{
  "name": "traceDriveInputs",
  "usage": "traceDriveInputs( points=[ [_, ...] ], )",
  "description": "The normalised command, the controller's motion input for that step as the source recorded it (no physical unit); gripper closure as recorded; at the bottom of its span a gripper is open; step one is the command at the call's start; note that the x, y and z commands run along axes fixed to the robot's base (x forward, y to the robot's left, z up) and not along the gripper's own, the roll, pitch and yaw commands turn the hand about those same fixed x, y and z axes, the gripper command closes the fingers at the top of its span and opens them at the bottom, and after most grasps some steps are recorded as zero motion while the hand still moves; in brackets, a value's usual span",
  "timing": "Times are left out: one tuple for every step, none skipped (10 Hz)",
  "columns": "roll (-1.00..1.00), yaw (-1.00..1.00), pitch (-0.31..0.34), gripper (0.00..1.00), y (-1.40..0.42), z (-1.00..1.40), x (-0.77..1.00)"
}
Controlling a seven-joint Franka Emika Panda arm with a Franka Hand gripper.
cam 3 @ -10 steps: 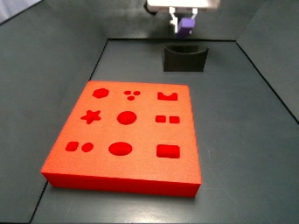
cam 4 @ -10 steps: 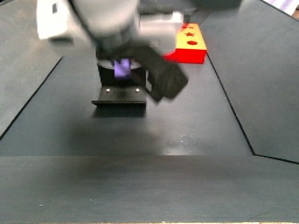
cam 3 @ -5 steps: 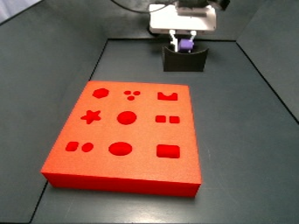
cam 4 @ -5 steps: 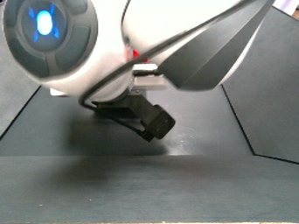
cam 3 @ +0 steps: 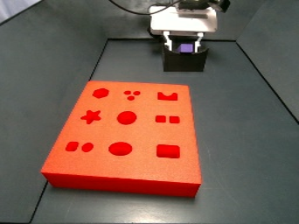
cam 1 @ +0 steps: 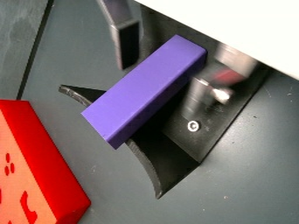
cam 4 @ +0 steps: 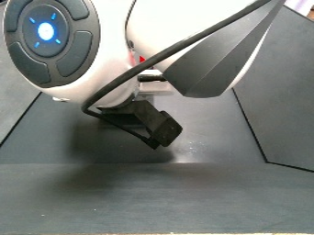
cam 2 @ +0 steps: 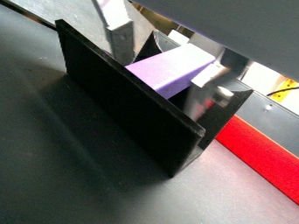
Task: Pick up the rectangle object. Move up. Place the rectangle object on the fixture. Regrasp the rectangle object. Move to above the board. Insert the rectangle object.
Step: Regrasp the rectangle object.
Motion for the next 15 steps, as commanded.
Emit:
traceDriveInputs(
  points=[
    [0.01,0.03,-0.032,0.00,0.00,1.00,0.00],
    [0.01,0.03,-0.030,0.00,0.00,1.00,0.00],
    [0.03,0.05,-0.012,0.00,0.00,1.00,-0.03],
    [0.03,0.05,-0.001,0.00,0.00,1.00,-0.04],
    [0.03,0.05,0.017,0.00,0.00,1.00,-0.04],
    [0.03,0.04,0.047,0.00,0.00,0.85,-0.04],
    [0.02,0.04,0.067,0.00,0.01,0.66,-0.03],
    [0.02,0.03,0.078,0.00,0.01,0.53,-0.02],
    [0.03,0.01,0.094,0.00,0.01,0.28,-0.02],
    [1.00,0.01,0.072,0.00,-1.00,0.97,-0.08],
    [1.00,0.01,0.069,0.00,-1.00,0.90,-0.08],
    [1.00,0.01,0.058,0.00,-1.00,0.87,-0.10],
    [1.00,0.01,0.049,0.00,-0.90,0.71,-0.12],
    [1.00,0.01,0.047,0.00,-0.79,0.57,-0.10],
    [1.00,0.01,0.045,0.00,-0.55,0.27,-0.06]
  ],
)
